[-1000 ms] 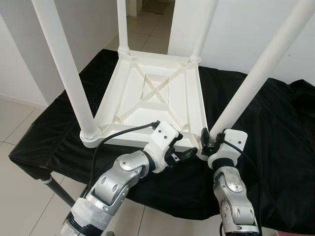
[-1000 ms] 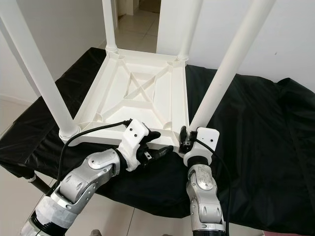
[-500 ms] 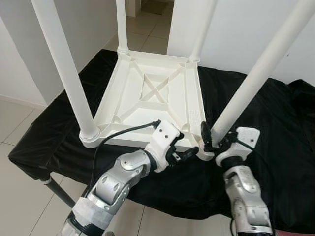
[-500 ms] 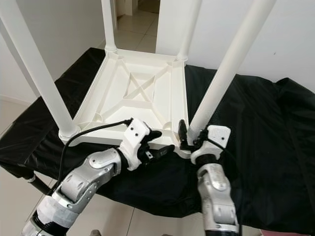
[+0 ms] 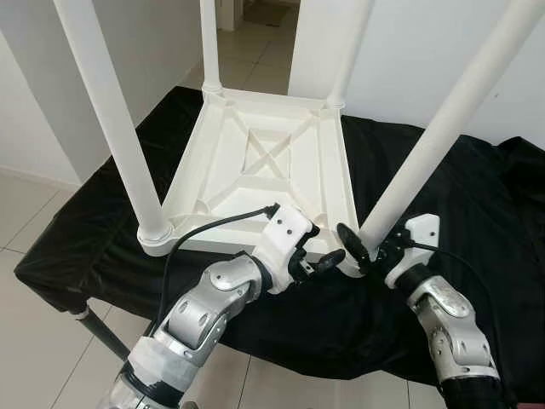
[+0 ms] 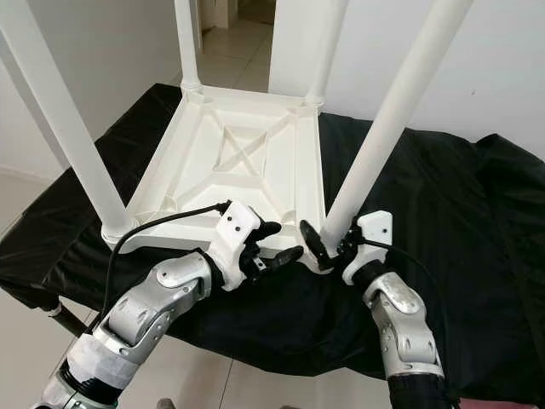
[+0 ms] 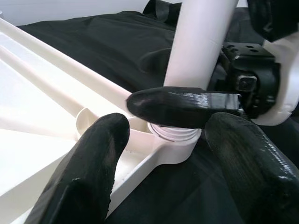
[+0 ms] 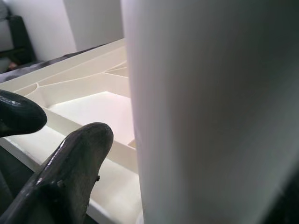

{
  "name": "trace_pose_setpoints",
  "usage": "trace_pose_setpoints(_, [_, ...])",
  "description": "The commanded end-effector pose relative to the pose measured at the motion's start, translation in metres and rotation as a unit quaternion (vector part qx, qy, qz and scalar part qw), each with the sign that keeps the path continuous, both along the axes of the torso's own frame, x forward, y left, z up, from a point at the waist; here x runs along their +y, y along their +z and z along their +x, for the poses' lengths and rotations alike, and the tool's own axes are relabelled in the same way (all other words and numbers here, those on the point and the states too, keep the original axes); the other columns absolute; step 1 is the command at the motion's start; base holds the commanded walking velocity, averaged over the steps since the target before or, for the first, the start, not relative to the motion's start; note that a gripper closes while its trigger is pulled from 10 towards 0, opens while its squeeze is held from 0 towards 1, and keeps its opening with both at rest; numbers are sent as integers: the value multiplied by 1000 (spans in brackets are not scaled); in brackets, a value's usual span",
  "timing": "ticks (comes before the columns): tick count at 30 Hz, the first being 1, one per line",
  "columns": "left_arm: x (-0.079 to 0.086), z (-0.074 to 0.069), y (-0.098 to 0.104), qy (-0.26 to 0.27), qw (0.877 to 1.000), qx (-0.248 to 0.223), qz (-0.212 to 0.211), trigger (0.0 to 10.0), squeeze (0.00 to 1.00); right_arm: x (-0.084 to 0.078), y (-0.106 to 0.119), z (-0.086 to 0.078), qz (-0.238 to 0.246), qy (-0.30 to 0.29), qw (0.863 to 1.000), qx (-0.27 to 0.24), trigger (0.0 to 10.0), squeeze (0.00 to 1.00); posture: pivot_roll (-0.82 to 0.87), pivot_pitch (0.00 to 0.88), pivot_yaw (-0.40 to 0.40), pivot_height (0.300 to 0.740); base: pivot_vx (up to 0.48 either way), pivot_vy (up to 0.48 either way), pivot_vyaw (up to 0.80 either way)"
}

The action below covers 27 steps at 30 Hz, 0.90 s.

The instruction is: Building children table

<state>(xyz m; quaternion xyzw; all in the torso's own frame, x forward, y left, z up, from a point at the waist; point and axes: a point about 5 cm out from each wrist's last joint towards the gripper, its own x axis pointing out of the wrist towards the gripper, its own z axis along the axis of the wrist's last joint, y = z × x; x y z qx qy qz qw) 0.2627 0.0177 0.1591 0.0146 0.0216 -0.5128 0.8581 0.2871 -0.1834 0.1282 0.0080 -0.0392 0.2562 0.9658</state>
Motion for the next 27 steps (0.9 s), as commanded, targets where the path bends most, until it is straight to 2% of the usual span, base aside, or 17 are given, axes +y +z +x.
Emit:
trace_pose_setpoints(1, [-3, -1, 2, -20, 1000, -9, 3, 10000, 0, 1, -1, 4, -9, 13, 1000, 0, 8902, 0, -68, 0, -59, 740, 0, 0, 0])
trace_pose_setpoints(2, [-3, -1, 3, -21, 1000, -10, 3, 10000, 0, 2, -1, 6, -10, 17, 1000, 0, 2510, 0, -64, 0, -60, 740, 0, 0, 0])
trace_pose_setpoints(3, [-3, -1, 3, -21, 1000, -10, 3, 10000, 0, 2, -1, 6, -10, 17, 1000, 0, 2510, 0, -64, 0, -60, 740, 0, 0, 0])
trace_pose_setpoints(4, [-3, -1, 3, -21, 1000, -10, 2, 10000, 0, 2, -1, 7, -10, 19, 1000, -1, 0, 0, -64, 0, -60, 740, 0, 0, 0])
trace_pose_setpoints(17, [-2, -1, 2, -17, 1000, -10, 3, 10000, 0, -6, -9, 14, -21, 39, 999, 8, 0, 0, -45, 0, -66, 740, 0, 0, 0])
trace_pose_setpoints(18, [-2, -1, 2, -16, 1000, -10, 3, 10000, 0, -6, -9, 13, -17, 31, 999, 7, 10000, 0, -49, 0, -69, 740, 0, 0, 0])
trace_pose_setpoints(27, [-2, -2, 1, -11, 1000, -8, 2, 10000, 0, 1, -5, 6, 8, -17, 1000, -3, 10000, 0, -60, 0, -74, 740, 0, 0, 0])
